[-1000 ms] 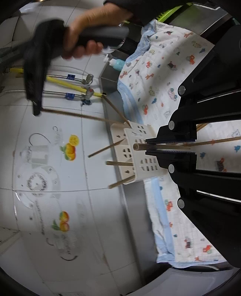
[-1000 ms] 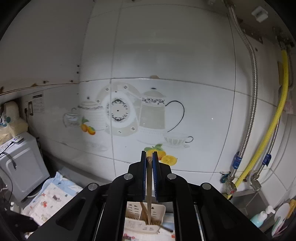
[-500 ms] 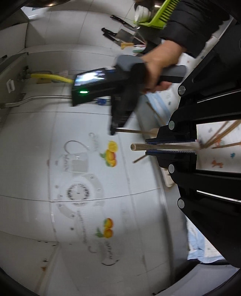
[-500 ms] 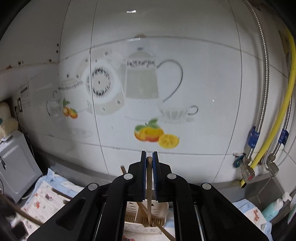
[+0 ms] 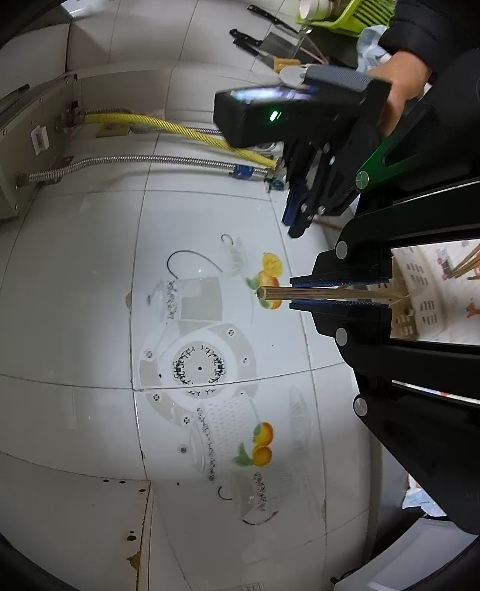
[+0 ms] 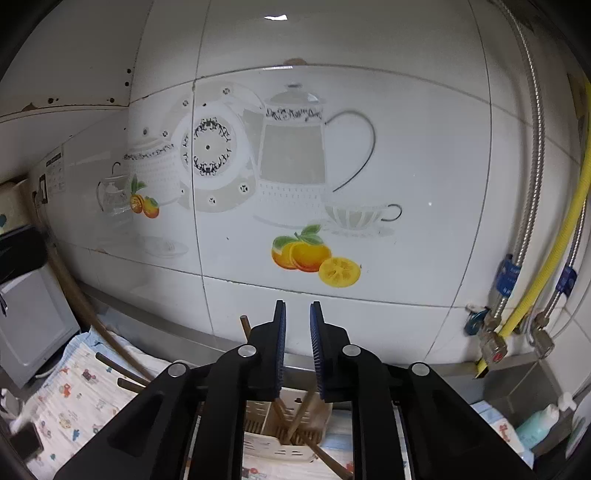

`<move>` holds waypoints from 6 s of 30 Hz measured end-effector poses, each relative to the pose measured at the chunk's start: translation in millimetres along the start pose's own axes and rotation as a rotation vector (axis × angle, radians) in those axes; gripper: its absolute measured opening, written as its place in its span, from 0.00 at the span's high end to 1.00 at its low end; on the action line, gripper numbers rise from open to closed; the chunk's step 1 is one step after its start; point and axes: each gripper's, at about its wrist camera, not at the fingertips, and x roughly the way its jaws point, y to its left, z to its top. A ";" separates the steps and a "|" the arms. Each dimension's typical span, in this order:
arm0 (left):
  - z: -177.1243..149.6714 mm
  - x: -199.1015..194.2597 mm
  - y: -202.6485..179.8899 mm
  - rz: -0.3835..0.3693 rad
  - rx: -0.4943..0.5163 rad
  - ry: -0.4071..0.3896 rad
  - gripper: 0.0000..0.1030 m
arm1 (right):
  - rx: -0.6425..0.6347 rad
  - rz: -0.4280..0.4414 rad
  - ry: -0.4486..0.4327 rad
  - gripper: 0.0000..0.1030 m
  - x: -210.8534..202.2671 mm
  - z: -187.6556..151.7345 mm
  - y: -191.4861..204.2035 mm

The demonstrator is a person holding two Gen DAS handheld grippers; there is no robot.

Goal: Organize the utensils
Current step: 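Insert the chopstick into the holder and open the left gripper, then move both open grippers back to the chopsticks on the blanket, then close the left gripper on one chopstick while the right gripper closes on another, then raise both chopsticks upright above the cream holder, then drop the chopstick into the holder and open the right gripper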

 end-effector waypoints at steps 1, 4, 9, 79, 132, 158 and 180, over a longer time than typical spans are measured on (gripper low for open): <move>0.7 2.3 0.3 0.015 0.004 -0.004 0.95 | -0.002 0.000 -0.003 0.81 -2.2 -0.6 0.1; 1.0 7.2 4.0 0.035 0.003 -0.022 0.95 | -0.006 0.010 -0.020 0.79 -12.2 -3.3 0.1; -7.5 23.5 16.6 0.051 -0.032 0.003 0.95 | -0.012 0.026 -0.038 0.76 -28.5 -13.0 0.2; -323.7 -87.8 7.1 -0.060 -0.227 0.523 0.72 | 0.086 0.135 0.464 0.86 -91.9 -310.8 91.2; -253.0 -94.4 10.0 -0.043 -0.175 0.300 0.95 | -0.008 0.138 0.148 0.94 -143.5 -176.2 76.3; -163.2 -47.6 20.8 -0.070 -0.063 0.226 0.95 | 0.025 0.014 -0.041 0.94 -78.5 21.3 13.3; -85.4 -30.7 17.7 -0.061 0.009 0.092 0.95 | 0.086 -0.024 0.002 0.94 17.0 2.9 -9.9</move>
